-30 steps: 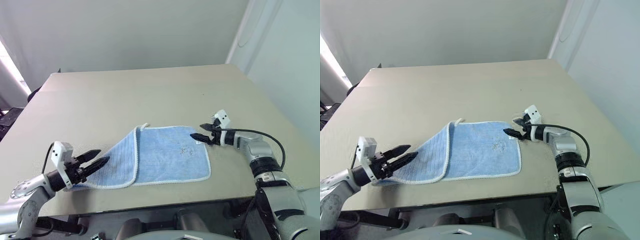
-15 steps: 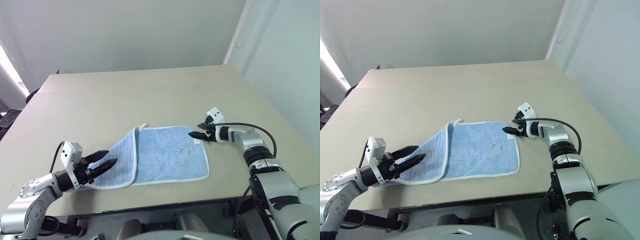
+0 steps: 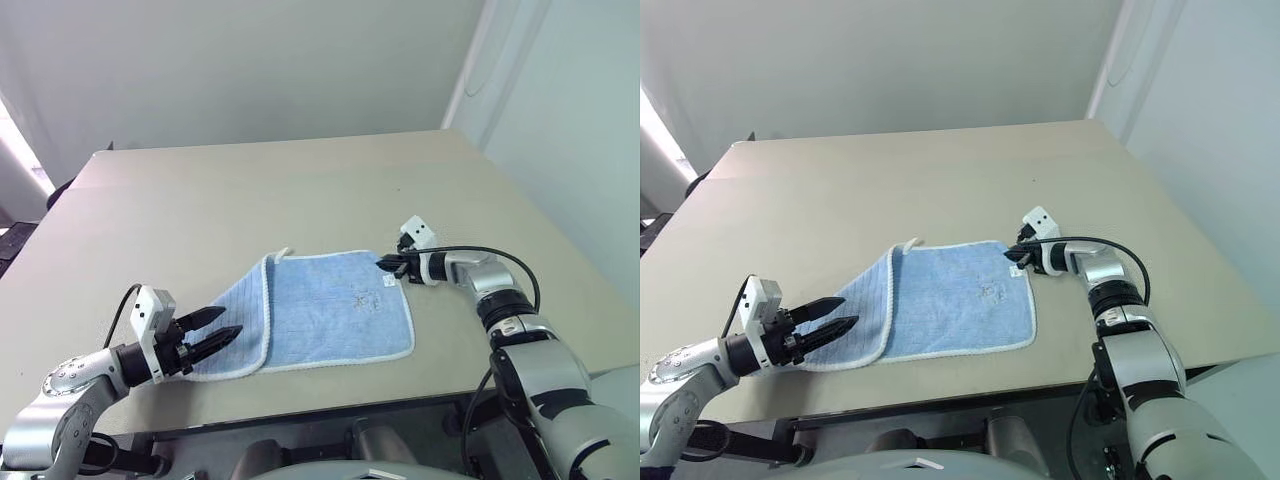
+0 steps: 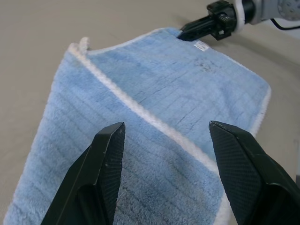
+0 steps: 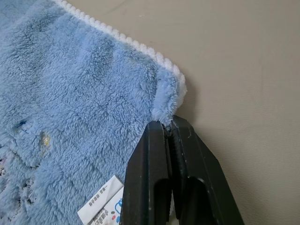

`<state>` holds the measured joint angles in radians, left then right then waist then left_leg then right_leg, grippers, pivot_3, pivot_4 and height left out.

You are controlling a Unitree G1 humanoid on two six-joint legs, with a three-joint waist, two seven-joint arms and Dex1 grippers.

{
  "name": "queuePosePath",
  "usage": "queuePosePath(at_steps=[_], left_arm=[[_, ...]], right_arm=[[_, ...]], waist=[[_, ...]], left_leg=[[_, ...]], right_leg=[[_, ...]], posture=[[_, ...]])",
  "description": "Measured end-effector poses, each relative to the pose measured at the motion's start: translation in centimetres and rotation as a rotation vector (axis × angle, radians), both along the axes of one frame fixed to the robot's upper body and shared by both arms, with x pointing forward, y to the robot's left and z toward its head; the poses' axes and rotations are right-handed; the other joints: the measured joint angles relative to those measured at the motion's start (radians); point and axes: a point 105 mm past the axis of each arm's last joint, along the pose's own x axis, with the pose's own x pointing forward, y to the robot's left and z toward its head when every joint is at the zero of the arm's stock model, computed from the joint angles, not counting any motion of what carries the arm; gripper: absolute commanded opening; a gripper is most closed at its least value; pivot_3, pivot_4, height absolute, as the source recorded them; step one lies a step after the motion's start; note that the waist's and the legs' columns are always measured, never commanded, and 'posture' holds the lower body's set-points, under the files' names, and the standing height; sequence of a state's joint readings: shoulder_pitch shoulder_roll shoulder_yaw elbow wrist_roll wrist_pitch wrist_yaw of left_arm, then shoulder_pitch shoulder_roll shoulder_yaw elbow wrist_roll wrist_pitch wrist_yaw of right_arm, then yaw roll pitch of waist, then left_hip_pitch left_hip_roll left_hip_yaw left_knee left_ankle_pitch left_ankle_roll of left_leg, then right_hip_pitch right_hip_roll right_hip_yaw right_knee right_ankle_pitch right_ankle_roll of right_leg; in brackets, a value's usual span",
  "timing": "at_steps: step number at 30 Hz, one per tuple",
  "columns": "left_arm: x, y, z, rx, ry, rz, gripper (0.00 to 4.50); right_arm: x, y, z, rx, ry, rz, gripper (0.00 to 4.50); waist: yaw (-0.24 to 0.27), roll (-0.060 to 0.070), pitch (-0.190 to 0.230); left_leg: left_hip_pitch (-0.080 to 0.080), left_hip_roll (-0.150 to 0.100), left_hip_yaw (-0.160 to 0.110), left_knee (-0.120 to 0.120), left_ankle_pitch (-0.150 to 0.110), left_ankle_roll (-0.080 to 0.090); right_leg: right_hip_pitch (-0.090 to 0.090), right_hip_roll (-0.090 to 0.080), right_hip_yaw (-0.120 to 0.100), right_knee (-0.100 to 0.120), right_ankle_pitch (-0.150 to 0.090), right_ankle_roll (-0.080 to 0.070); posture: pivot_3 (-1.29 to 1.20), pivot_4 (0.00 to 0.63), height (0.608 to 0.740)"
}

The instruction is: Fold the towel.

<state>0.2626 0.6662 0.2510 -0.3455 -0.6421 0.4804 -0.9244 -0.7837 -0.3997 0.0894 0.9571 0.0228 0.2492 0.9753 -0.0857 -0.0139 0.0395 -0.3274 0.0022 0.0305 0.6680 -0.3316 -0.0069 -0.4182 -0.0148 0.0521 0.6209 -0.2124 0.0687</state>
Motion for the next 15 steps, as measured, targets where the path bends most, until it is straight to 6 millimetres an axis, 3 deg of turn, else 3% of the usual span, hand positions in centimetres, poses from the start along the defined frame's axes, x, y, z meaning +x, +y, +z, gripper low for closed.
queuePosePath(at_steps=[2,9,15], left_arm=[[-0.5,-0.6,-0.1,0.013,0.008,-0.033,3.03],[-2.1,-3.0,-3.4,0.151,0.060,-0.152,3.03],[-1.3,-3.1,-5.7,0.213,0.038,-0.151,3.03]], right_arm=[[0.2,0.3,-0.1,-0.001,-0.001,-0.011,0.07],[0.5,0.5,-0.5,-0.017,-0.006,-0.042,0.07],[0.5,0.5,-0.6,-0.018,0.000,-0.048,0.07]], waist=[[-0.009,0.000,0.000],[-0.016,0.001,0.000],[-0.014,0.001,0.000]], left_leg=[[0.000,0.000,0.000,0.000,0.000,0.000],[0.009,0.000,0.000,0.000,0.000,0.000],[0.009,0.000,0.000,0.000,0.000,0.000]], right_leg=[[0.001,0.000,0.000,0.000,0.000,0.000],[0.011,-0.001,0.001,-0.003,-0.002,0.002],[0.012,0.000,0.001,-0.003,-0.002,0.002]], posture=[[0.00,0.000,0.740],[0.00,0.000,0.740],[0.00,0.000,0.740]])
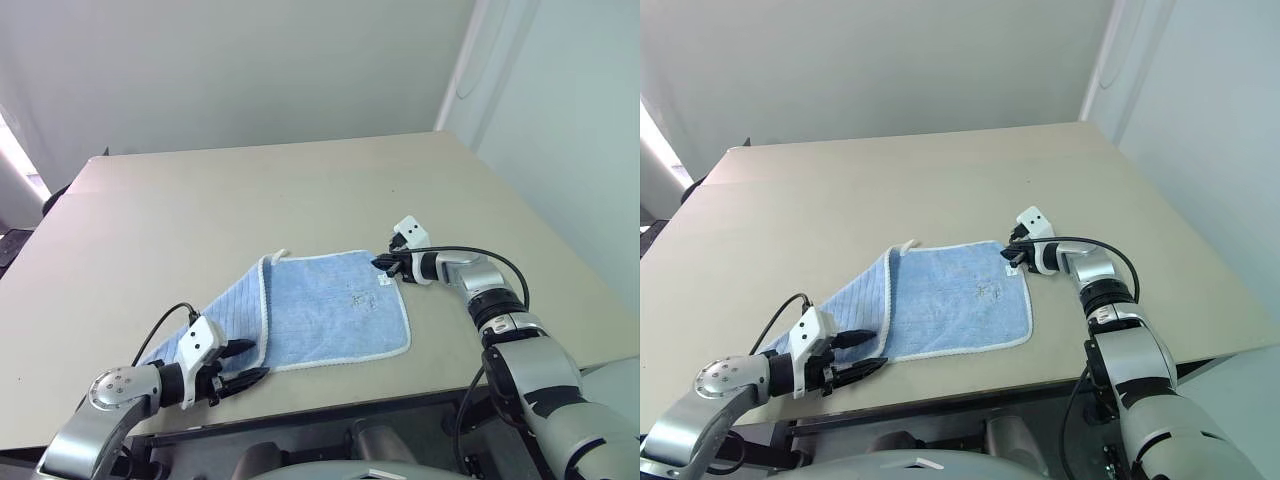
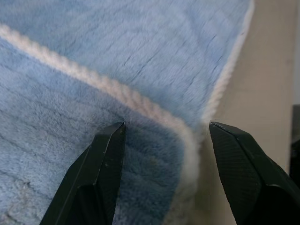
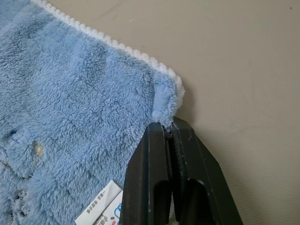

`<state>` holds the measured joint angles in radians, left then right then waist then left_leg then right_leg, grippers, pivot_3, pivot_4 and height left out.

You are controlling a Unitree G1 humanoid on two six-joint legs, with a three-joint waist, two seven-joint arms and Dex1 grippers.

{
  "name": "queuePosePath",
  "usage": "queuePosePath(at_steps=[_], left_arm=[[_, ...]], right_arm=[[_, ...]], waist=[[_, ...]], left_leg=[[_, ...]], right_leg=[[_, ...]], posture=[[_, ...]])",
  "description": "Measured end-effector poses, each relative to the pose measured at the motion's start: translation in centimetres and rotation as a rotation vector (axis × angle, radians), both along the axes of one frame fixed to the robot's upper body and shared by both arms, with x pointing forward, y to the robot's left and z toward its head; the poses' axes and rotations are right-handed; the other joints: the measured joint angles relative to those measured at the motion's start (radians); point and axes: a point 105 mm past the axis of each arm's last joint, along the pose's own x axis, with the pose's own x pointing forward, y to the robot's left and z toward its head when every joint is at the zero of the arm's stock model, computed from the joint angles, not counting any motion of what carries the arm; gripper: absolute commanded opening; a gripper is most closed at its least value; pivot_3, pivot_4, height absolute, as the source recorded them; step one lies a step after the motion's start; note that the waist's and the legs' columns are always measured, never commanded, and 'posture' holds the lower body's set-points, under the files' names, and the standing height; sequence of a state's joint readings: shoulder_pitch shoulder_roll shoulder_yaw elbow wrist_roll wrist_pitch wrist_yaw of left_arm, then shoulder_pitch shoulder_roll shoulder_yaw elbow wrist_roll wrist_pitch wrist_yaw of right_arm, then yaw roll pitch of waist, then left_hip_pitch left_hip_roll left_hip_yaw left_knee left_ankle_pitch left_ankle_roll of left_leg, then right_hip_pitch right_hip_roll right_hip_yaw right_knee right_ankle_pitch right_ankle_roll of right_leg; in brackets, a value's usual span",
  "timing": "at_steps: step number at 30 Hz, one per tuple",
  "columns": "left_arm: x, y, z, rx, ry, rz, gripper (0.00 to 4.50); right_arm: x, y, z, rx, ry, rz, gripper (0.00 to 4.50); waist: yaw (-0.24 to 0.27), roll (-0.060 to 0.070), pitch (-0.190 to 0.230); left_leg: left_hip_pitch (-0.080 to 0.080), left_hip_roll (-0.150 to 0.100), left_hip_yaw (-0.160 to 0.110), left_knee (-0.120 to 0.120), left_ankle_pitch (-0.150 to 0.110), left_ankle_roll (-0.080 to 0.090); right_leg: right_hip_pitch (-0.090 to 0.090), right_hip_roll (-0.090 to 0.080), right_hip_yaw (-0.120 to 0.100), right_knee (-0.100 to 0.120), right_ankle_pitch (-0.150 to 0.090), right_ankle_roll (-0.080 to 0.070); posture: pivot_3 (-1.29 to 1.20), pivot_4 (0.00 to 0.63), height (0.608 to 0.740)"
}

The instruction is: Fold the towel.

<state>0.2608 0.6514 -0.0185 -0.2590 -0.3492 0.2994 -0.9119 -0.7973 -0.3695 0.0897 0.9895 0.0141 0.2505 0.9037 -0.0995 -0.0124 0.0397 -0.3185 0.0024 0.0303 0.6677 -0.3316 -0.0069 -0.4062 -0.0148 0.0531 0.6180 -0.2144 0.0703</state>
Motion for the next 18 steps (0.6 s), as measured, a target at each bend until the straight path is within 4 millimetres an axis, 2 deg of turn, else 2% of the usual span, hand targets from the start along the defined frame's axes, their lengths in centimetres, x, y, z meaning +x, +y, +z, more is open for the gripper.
queuePosePath(at_steps=[1,4,11,12,18], left_arm=[[0.3,0.0,-0.1,-0.003,-0.015,-0.002,3.03],[1.2,0.4,-0.7,-0.012,-0.052,-0.011,2.43],[3.0,1.8,-2.2,-0.086,-0.072,-0.022,0.02],[3.0,2.0,-2.4,-0.093,-0.068,-0.034,0.02],[3.1,2.6,-2.4,-0.138,-0.055,-0.038,0.02]], right_arm=[[0.0,0.0,0.0,-0.001,-0.001,-0.001,0.07],[0.1,-0.1,-0.1,-0.005,0.000,-0.011,0.00],[0.1,-0.2,-0.5,-0.010,0.005,-0.028,0.00],[0.1,-0.1,-0.5,-0.010,0.004,-0.029,0.00],[0.1,0.0,-0.5,-0.007,-0.002,-0.024,0.00]], waist=[[0.000,0.000,0.000],[0.001,0.001,-0.001],[0.002,0.015,-0.007],[0.002,0.017,-0.007],[-0.001,0.023,-0.007]], left_leg=[[0.000,0.000,0.000,0.000,0.000,0.000],[0.000,0.000,0.000,0.000,0.000,0.000],[0.008,-0.001,-0.001,0.000,0.000,0.000],[0.013,-0.001,-0.002,-0.001,0.000,0.000],[0.014,-0.001,-0.007,-0.003,0.000,0.000]], right_leg=[[0.001,0.000,0.000,0.000,0.000,0.000],[0.003,0.000,0.000,0.000,0.000,-0.001],[0.009,0.000,0.000,0.001,0.000,-0.001],[0.011,0.001,0.000,0.001,0.000,-0.001],[0.012,0.004,0.000,0.001,0.000,-0.001]], posture=[[0.00,0.000,0.740],[0.00,0.000,0.740],[0.00,0.000,0.740],[0.00,0.000,0.740],[0.00,0.000,0.740]])
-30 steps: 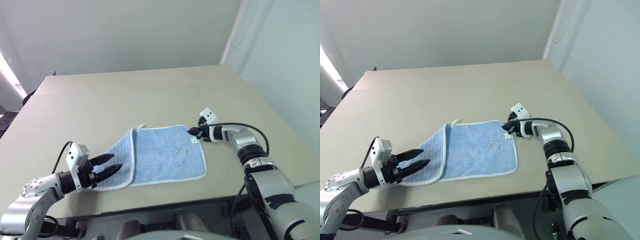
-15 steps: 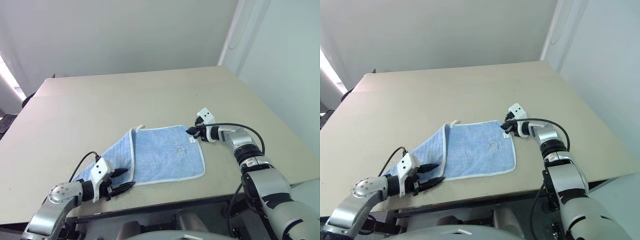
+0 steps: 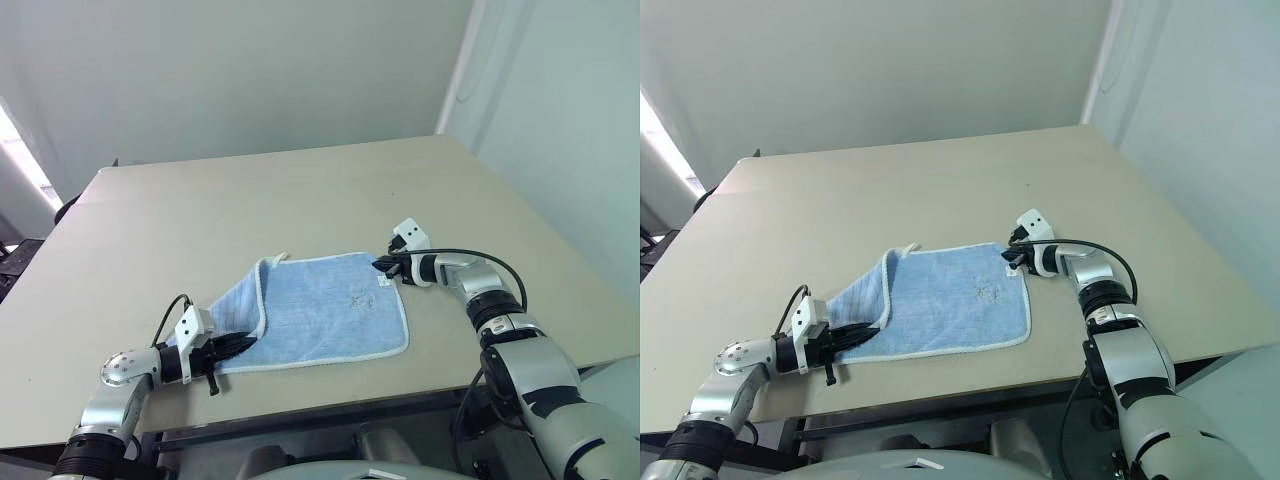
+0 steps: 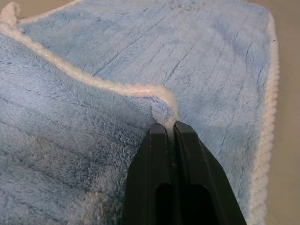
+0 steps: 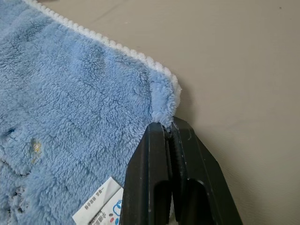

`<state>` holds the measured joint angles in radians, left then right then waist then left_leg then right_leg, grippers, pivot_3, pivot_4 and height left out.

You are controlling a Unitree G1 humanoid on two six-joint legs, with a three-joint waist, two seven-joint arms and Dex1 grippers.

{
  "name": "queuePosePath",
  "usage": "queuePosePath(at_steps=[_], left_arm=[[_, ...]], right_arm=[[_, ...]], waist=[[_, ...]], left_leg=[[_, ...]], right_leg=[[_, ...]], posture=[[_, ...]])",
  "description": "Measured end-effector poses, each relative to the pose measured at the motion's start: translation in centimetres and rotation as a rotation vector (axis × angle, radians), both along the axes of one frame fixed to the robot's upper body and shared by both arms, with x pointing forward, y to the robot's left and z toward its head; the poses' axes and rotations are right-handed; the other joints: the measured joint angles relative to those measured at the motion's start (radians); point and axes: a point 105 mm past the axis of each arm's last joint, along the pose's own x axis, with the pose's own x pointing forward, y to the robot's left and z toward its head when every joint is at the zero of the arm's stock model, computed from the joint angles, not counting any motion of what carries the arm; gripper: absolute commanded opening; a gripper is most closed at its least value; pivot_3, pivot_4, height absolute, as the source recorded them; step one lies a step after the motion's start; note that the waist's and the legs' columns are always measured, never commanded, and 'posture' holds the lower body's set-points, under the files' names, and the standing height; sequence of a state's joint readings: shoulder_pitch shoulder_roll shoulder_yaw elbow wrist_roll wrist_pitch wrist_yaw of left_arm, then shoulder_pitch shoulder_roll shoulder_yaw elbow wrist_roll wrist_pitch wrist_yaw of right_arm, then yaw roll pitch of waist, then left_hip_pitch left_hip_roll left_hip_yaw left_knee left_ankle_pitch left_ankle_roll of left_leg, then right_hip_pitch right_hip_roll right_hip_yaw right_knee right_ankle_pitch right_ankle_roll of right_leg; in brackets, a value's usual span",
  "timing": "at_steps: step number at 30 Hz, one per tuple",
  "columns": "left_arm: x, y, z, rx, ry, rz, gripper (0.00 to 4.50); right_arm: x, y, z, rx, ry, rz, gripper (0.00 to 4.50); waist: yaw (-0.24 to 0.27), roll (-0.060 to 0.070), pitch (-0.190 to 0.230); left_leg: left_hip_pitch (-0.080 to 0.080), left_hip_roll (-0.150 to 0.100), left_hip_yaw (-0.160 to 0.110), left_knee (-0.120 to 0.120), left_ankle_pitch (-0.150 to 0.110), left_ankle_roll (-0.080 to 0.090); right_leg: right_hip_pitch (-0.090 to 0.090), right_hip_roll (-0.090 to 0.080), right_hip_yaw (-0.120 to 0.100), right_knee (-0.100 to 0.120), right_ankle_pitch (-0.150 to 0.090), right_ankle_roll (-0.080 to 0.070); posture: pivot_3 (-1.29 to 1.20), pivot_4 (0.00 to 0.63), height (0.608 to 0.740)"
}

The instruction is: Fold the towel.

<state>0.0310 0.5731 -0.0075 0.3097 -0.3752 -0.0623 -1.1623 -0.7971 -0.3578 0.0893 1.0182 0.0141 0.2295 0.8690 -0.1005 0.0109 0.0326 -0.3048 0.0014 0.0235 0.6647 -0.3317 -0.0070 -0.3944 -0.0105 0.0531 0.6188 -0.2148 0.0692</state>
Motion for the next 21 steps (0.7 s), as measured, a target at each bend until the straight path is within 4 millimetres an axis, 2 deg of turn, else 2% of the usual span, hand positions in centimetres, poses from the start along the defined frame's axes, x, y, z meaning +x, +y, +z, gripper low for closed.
queuePosePath(at_steps=[3,6,8,11,13,16,18,21], left_arm=[[0.2,0.7,0.7,-0.039,0.038,0.039,0.02],[0.8,2.3,2.0,-0.048,0.070,0.113,0.02],[1.2,3.6,4.1,-0.054,0.047,0.156,0.02],[-0.2,4.8,7.6,-0.072,-0.004,0.179,0.02],[-0.4,5.2,9.6,-0.088,-0.028,0.209,0.02],[0.3,5.8,12.9,-0.092,-0.093,0.257,0.02],[0.9,6.1,13.9,-0.085,-0.119,0.289,0.02],[3.0,7.2,14.7,-0.072,-0.159,0.385,0.02]], right_arm=[[0.0,0.2,0.0,0.004,-0.005,0.006,0.00],[0.0,0.3,0.1,0.008,-0.009,0.013,0.00],[0.0,0.4,0.2,0.012,-0.013,0.021,0.00],[0.0,0.6,0.5,0.022,-0.025,0.039,0.00],[0.0,0.6,0.6,0.027,-0.034,0.042,0.00],[0.0,0.6,0.6,0.034,-0.056,0.048,0.00],[0.0,0.8,0.7,0.043,-0.070,0.053,0.00],[0.3,1.4,1.1,0.060,-0.115,0.056,0.00]], waist=[[-0.002,-0.002,0.001],[-0.002,-0.010,0.004],[-0.003,-0.015,0.005],[-0.018,-0.017,0.003],[-0.019,-0.020,0.004],[-0.020,-0.023,0.006],[-0.021,-0.021,0.007],[-0.023,-0.020,0.010]], left_leg=[[0.000,0.001,-0.001,0.000,0.000,0.000],[-0.002,0.002,-0.001,0.000,0.000,0.000],[-0.004,0.002,0.000,0.000,0.000,0.000],[-0.014,0.002,0.001,0.000,0.000,0.000],[-0.016,0.002,0.001,0.000,0.000,0.000],[-0.016,0.002,0.001,0.000,0.000,0.000],[-0.015,0.001,0.001,0.000,0.000,0.000],[-0.016,0.002,0.000,0.000,0.000,0.000]], right_leg=[[-0.002,0.001,0.000,0.001,0.000,0.000],[-0.005,0.001,0.000,0.001,0.000,0.000],[-0.006,0.000,0.000,-0.001,0.000,0.000],[-0.015,-0.003,0.001,-0.003,0.000,0.000],[-0.017,-0.004,0.001,-0.004,0.001,0.000],[-0.016,-0.004,0.001,-0.004,0.001,-0.001],[-0.016,-0.003,0.001,-0.004,0.001,0.000],[-0.017,-0.001,0.000,-0.003,0.001,0.000]], posture=[[0.00,0.000,0.740],[0.00,0.000,0.740],[0.00,0.000,0.740],[0.00,0.000,0.740],[0.00,0.000,0.740],[0.00,0.000,0.740],[0.00,0.000,0.740],[0.00,0.000,0.740]])
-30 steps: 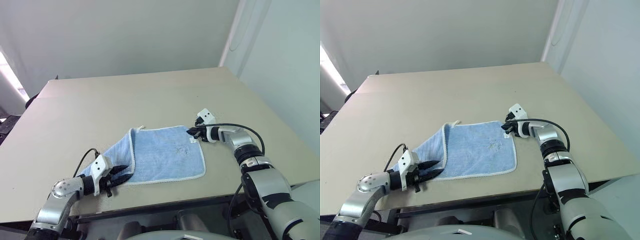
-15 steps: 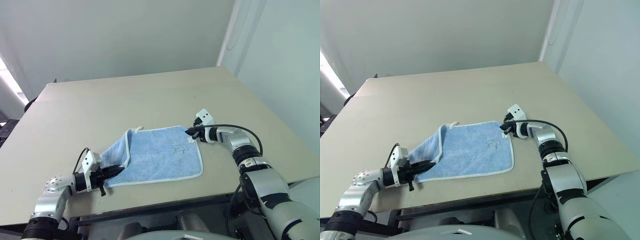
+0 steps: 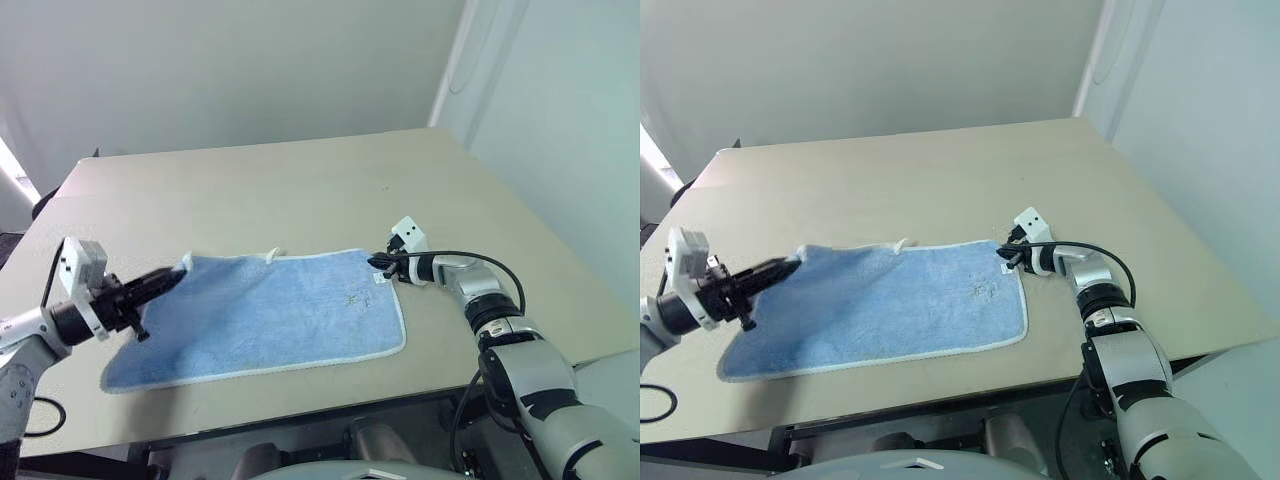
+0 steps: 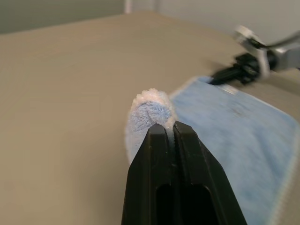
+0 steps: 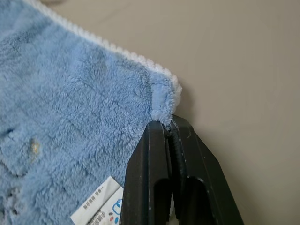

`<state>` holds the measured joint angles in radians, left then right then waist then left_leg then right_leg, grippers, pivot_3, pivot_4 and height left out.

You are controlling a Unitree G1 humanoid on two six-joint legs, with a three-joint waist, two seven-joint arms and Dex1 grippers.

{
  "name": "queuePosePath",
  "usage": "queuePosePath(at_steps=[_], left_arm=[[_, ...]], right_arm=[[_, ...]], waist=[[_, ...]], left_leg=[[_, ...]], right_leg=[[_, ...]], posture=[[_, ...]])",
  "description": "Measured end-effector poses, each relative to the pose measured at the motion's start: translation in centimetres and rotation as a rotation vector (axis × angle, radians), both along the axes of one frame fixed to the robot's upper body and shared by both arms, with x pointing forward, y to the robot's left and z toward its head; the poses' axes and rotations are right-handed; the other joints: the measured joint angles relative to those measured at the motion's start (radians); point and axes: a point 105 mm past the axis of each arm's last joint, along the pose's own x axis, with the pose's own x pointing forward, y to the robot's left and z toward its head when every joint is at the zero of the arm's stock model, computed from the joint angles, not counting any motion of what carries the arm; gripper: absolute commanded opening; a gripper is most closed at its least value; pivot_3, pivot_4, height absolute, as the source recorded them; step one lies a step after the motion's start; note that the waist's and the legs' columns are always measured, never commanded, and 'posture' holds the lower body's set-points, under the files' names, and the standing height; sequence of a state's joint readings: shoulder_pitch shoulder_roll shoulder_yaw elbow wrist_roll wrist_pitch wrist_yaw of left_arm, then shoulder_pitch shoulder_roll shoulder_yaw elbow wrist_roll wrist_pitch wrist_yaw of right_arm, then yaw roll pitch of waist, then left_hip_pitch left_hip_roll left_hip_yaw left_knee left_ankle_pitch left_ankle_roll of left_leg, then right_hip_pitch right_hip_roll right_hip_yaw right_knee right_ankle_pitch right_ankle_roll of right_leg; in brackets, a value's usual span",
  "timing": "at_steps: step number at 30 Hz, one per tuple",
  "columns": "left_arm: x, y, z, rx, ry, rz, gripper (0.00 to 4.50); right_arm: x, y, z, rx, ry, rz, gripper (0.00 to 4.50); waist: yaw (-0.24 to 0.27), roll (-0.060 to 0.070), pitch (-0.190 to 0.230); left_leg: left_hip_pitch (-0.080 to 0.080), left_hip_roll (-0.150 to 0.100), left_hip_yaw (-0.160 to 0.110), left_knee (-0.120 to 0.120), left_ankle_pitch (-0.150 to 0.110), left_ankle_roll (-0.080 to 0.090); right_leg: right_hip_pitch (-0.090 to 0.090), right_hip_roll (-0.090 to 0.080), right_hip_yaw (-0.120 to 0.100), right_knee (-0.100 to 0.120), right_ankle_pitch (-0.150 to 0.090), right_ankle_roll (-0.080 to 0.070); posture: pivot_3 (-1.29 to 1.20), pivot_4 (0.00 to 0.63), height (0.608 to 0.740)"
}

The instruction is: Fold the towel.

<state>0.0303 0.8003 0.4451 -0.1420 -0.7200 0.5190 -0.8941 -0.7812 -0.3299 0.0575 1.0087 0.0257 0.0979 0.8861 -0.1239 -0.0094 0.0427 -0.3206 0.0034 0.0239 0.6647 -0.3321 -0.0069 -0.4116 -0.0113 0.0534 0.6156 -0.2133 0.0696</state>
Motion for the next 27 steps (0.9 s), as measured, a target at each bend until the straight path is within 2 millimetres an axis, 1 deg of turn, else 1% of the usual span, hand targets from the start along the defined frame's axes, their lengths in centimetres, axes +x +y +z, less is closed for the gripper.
queuePosePath(at_steps=[2,4,7,11,14,16,18,20,22,24,27], left_arm=[[1.5,0.8,0.3,-0.011,-0.021,0.067,0.02],[3.0,1.5,0.0,-0.017,-0.026,0.120,0.02],[5.3,2.6,-1.1,-0.020,-0.027,0.207,0.02],[8.7,3.9,-1.2,-0.013,-0.073,0.316,0.02],[11.3,4.6,-0.5,-0.002,-0.121,0.387,0.02],[12.9,4.8,0.3,-0.009,-0.156,0.432,0.02],[14.5,4.7,2.3,-0.009,-0.238,0.485,0.02],[15.4,4.5,4.6,-0.011,-0.323,0.511,0.02],[15.7,4.4,6.5,-0.005,-0.393,0.516,0.02],[15.6,4.4,7.1,0.048,-0.433,0.510,0.02],[15.3,4.3,7.1,0.109,-0.480,0.486,0.02]], right_arm=[[0.6,0.0,0.8,0.020,-0.058,-0.028,0.00],[1.3,-0.2,2.0,0.061,-0.123,-0.076,0.00],[2.8,-0.5,4.6,0.143,-0.228,-0.159,0.00],[4.3,-0.7,8.0,0.236,-0.355,-0.239,0.00],[5.0,-0.3,9.8,0.277,-0.413,-0.255,0.00],[5.3,0.0,10.5,0.286,-0.442,-0.273,0.00],[5.8,0.3,11.8,0.294,-0.509,-0.303,0.00],[6.2,0.2,13.8,0.315,-0.586,-0.346,0.00],[6.4,0.2,16.1,0.337,-0.673,-0.356,0.00],[6.2,0.4,17.4,0.348,-0.734,-0.343,0.00],[6.0,0.3,17.6,0.355,-0.761,-0.335,0.00]], waist=[[0.001,0.001,0.001],[0.002,0.001,0.001],[0.002,0.001,0.001],[0.005,-0.001,0.001],[0.008,-0.002,0.000],[0.010,-0.002,0.000],[0.015,-0.002,0.000],[0.020,-0.002,0.000],[0.023,-0.002,0.000],[0.024,-0.002,0.000],[0.028,-0.002,0.000]], left_leg=[[-0.001,0.000,0.000,-0.001,0.000,0.000],[-0.002,-0.001,0.000,-0.001,0.000,0.000],[-0.003,-0.003,0.000,-0.002,0.000,0.000],[-0.006,-0.004,0.000,-0.002,0.000,0.000],[-0.017,-0.004,-0.001,0.000,0.000,0.000],[-0.020,-0.005,-0.001,0.000,0.000,0.000],[-0.023,-0.006,-0.001,-0.002,0.000,0.000],[-0.030,-0.007,-0.001,-0.001,0.001,-0.001],[-0.035,-0.008,-0.001,-0.002,0.002,-0.004],[-0.036,-0.008,-0.001,-0.003,0.002,-0.004],[-0.037,-0.009,-0.001,-0.003,0.002,-0.004]], right_leg=[[-0.001,0.001,0.000,0.000,0.001,0.002],[-0.002,0.001,0.000,0.000,0.002,0.001],[-0.003,-0.001,-0.001,-0.001,0.003,0.000],[-0.005,-0.003,-0.001,-0.001,0.004,0.000],[-0.015,-0.005,-0.001,0.000,0.005,0.001],[-0.018,-0.006,-0.001,0.001,0.007,0.001],[-0.022,-0.008,-0.001,0.001,0.007,0.001],[-0.029,-0.010,-0.002,0.001,0.007,0.002],[-0.034,-0.012,-0.002,0.001,0.007,0.002],[-0.034,-0.013,-0.003,0.001,0.007,0.002],[-0.034,-0.014,-0.003,0.001,0.008,0.003]], posture=[[0.00,0.000,0.740],[0.00,0.000,0.740],[0.00,0.000,0.740],[0.00,0.000,0.740],[0.00,0.000,0.740],[0.00,0.000,0.740],[0.00,0.000,0.740],[0.00,0.000,0.740],[0.00,0.000,0.740],[0.00,0.000,0.740],[0.00,0.000,0.740]])
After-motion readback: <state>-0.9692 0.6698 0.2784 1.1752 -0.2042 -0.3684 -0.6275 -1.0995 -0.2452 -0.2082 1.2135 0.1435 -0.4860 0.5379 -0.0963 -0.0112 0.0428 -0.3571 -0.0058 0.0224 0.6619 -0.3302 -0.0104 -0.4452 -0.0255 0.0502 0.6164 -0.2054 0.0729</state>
